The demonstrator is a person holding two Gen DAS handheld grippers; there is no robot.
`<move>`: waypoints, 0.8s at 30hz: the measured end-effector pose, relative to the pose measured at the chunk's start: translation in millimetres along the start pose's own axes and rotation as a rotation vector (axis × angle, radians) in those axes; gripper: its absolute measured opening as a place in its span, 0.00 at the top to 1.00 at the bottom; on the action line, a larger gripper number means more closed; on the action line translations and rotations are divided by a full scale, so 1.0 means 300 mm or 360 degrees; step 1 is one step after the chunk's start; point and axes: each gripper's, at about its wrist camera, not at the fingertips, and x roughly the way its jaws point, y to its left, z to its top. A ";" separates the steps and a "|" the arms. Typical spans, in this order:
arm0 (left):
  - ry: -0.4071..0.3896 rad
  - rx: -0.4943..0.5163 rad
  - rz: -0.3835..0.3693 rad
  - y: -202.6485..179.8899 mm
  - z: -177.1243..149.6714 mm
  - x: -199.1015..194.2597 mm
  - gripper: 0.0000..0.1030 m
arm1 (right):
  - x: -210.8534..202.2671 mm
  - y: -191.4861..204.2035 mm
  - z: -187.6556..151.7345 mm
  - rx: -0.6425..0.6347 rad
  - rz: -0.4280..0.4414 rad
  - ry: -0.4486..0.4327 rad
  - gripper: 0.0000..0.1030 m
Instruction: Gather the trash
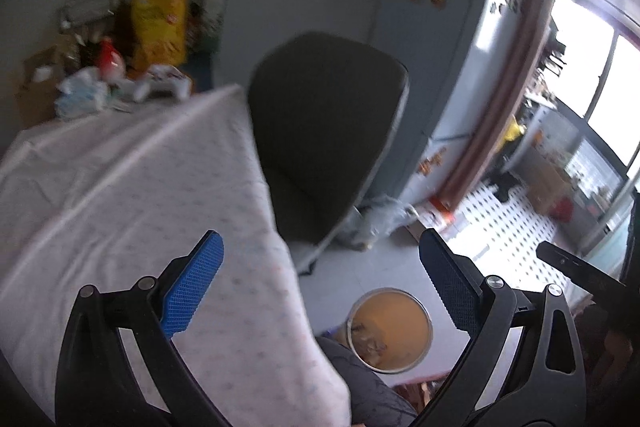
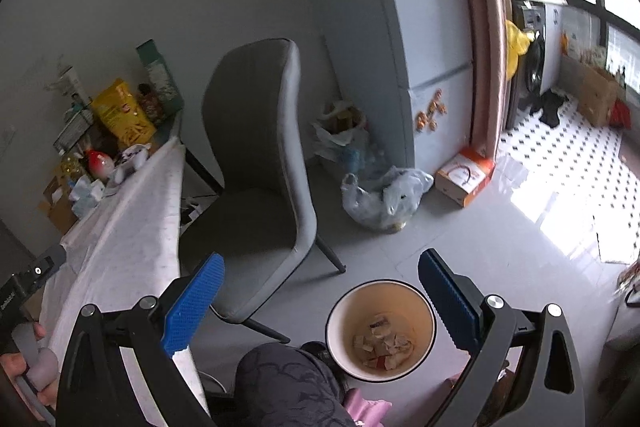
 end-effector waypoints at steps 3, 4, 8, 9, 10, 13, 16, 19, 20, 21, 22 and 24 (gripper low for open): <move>-0.0052 -0.0043 0.0035 0.039 -0.006 -0.071 0.06 | -0.042 0.065 -0.005 -0.0040 -0.0009 -0.0037 0.07; -0.0066 -0.0056 0.0051 0.052 -0.008 -0.091 0.06 | -0.059 0.087 -0.008 -0.0058 -0.0027 -0.0058 0.07; -0.0134 -0.0098 0.0073 0.095 -0.038 -0.194 0.06 | -0.117 0.162 -0.019 -0.0100 -0.0001 -0.0105 0.07; -0.0142 -0.0100 0.0065 0.104 -0.045 -0.210 0.06 | -0.130 0.183 -0.024 -0.0119 0.0021 -0.0100 0.07; -0.0154 -0.0096 0.0081 0.111 -0.054 -0.230 0.06 | -0.143 0.201 -0.030 -0.0139 0.0026 -0.0102 0.07; -0.0208 -0.0100 0.0141 0.129 -0.081 -0.293 0.06 | -0.190 0.258 -0.055 -0.0208 0.0014 -0.0135 0.07; -0.0250 -0.0137 0.0163 0.160 -0.105 -0.357 0.06 | -0.235 0.310 -0.079 -0.0267 0.0027 -0.0177 0.07; -0.0292 -0.0150 0.0198 0.181 -0.131 -0.430 0.06 | -0.275 0.358 -0.097 -0.0309 0.0109 -0.0178 0.07; -0.0302 -0.0153 0.0228 0.186 -0.141 -0.457 0.06 | -0.287 0.375 -0.105 -0.0324 0.0124 -0.0177 0.07; -0.0311 -0.0155 0.0282 0.188 -0.149 -0.481 0.06 | -0.298 0.389 -0.114 -0.0340 0.0145 -0.0171 0.07; -0.0320 -0.0158 0.0323 0.189 -0.157 -0.497 0.06 | -0.308 0.403 -0.122 -0.0363 0.0191 -0.0157 0.07; -0.0346 -0.0181 0.0354 0.199 -0.175 -0.541 0.06 | -0.326 0.426 -0.133 -0.0393 0.0262 -0.0144 0.07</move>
